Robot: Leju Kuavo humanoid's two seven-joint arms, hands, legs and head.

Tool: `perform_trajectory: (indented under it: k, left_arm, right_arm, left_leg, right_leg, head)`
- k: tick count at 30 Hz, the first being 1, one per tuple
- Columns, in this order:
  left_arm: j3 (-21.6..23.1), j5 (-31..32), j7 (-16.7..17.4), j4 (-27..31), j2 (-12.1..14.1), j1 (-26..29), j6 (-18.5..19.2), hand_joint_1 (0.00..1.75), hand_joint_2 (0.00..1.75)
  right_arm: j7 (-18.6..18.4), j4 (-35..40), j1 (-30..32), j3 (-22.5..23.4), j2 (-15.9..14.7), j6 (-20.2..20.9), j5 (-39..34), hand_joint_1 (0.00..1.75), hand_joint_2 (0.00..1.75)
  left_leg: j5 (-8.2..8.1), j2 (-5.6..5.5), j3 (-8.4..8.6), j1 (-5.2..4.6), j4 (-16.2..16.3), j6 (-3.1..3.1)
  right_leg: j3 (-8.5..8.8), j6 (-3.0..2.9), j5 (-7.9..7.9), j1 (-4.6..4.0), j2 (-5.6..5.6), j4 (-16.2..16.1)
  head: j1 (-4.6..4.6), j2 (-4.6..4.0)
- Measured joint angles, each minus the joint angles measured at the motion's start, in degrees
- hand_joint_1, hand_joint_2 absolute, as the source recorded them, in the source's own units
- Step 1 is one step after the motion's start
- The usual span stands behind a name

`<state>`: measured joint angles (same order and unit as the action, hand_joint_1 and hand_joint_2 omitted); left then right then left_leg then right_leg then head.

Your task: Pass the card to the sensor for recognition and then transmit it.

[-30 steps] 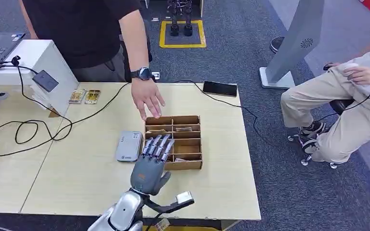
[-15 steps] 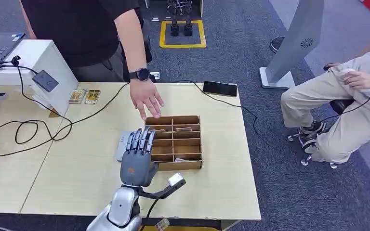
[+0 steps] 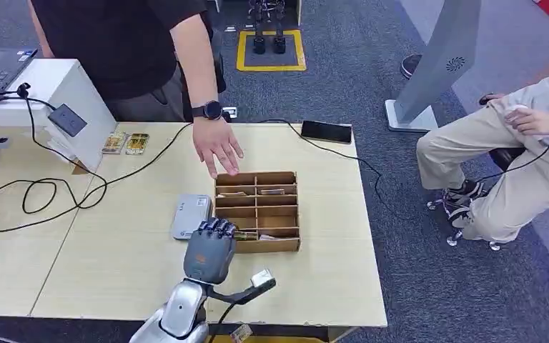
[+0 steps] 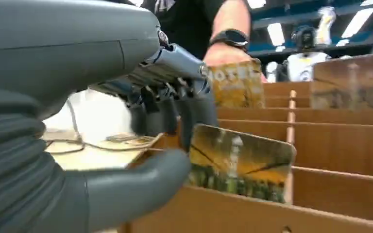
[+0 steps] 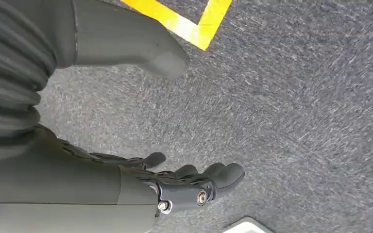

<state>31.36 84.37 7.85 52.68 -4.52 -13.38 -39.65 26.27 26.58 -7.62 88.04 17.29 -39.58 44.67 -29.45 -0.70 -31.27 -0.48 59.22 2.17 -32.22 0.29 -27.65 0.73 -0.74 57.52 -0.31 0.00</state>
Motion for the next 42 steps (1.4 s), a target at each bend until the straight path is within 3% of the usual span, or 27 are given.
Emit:
perform_trajectory:
  k: [12,32,35,39,42]
  left_arm:
    - [0.0,-0.48,-4.7,-5.3,0.61,-3.07,1.13,1.75,1.75]
    - [0.0,-4.29,-5.91,-6.41,0.52,-3.35,-0.94,1.75,1.75]
    - [-1.49,-9.87,-11.73,-3.34,-0.05,-1.37,-0.94,1.75,1.75]
    - [-8.68,-22.77,-25.67,3.08,-4.57,1.86,-0.96,1.75,1.75]
    - [-11.76,-35.25,-29.55,7.61,-7.72,2.9,-0.94,1.75,1.75]
  right_arm:
    - [1.16,-2.41,-0.33,0.0,-1.27,0.0,0.33,0.0,1.75]
    - [1.27,-3.56,-0.33,0.0,-1.79,0.0,0.09,0.0,1.75]
    - [0.92,-3.54,-0.3,0.0,-1.79,0.0,0.07,0.0,1.75]
    - [-0.31,-3.04,-0.32,0.0,-1.73,0.0,-0.22,0.0,1.75]
    - [-1.58,-1.77,-0.26,0.0,-1.27,0.0,0.02,0.0,1.75]
  left_leg:
    - [0.0,-0.03,0.0,0.0,0.0,0.0]
    - [0.03,-0.03,0.07,0.0,0.0,0.01]
    - [0.02,0.01,0.07,0.0,0.0,0.01]
    - [0.02,-0.05,0.01,-0.01,0.01,0.02]
    - [0.01,-0.04,0.0,-0.02,0.01,0.03]
  right_leg:
    - [0.02,0.0,0.0,0.01,0.03,0.01]
    - [0.1,0.0,0.02,0.0,0.04,0.02]
    - [0.07,0.0,0.02,0.0,0.01,0.03]
    - [0.04,0.01,0.01,0.01,0.03,0.02]
    - [0.04,0.01,0.01,0.01,0.04,0.0]
  head:
    - [0.02,0.0]
    - [0.02,0.0]
    - [0.0,0.0]
    - [0.02,0.0]
    - [0.02,0.0]
